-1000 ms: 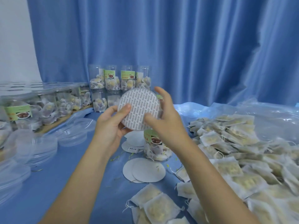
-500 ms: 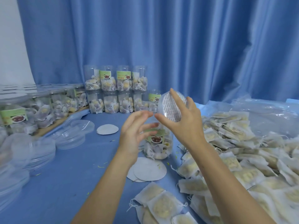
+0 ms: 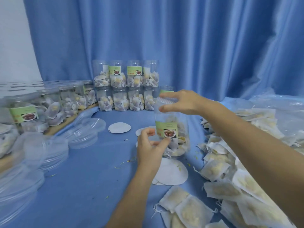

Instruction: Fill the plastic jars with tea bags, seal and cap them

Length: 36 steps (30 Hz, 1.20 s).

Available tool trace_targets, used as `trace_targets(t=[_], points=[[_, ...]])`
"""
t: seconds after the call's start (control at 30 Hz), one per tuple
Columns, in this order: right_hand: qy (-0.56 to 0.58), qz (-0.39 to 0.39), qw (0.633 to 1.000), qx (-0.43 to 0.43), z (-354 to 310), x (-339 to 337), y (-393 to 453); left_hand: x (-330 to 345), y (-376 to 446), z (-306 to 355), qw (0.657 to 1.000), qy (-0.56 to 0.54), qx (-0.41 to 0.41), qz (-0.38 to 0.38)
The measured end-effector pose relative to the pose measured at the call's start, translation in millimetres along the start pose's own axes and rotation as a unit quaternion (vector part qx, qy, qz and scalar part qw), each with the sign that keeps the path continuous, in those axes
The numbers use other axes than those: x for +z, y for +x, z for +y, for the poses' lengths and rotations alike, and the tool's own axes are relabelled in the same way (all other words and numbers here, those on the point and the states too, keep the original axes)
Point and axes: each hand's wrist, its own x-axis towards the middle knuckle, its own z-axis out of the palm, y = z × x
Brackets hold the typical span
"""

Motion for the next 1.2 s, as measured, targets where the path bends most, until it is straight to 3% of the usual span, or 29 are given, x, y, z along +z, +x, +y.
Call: trace_targets(t=[0.17,0.33,0.5,0.7,0.97,1.2], points=[[-0.008,-0.057,0.998,0.007,-0.3,-1.2,8.4,2.6,1.8,-6.6,0.997,0.079,0.011,-0.025],[0.021,-0.029,0.999,0.004,7.8,0.2,-2.2,-3.2,7.0,-5.4,1.0,0.005,-0.007,0.025],[0.036,-0.032,0.999,0.007,13.5,1.1,-23.6,-5.2,9.0,-7.9,0.999,0.012,-0.001,0.046],[-0.039,0.026,0.999,0.0,5.4,12.8,-46.6,-10.0,10.7,-9.5,0.998,0.008,-0.027,0.063],[-0.072,0.125,0.989,-0.019,-13.1,31.8,-66.5,-7.9,1.1,-6.2,0.996,0.04,-0.081,0.016],[-0.012,0.207,0.977,-0.045,-1.5,39.5,-98.8,-7.4,5.1,-13.0,0.99,-0.064,-0.124,-0.021]])
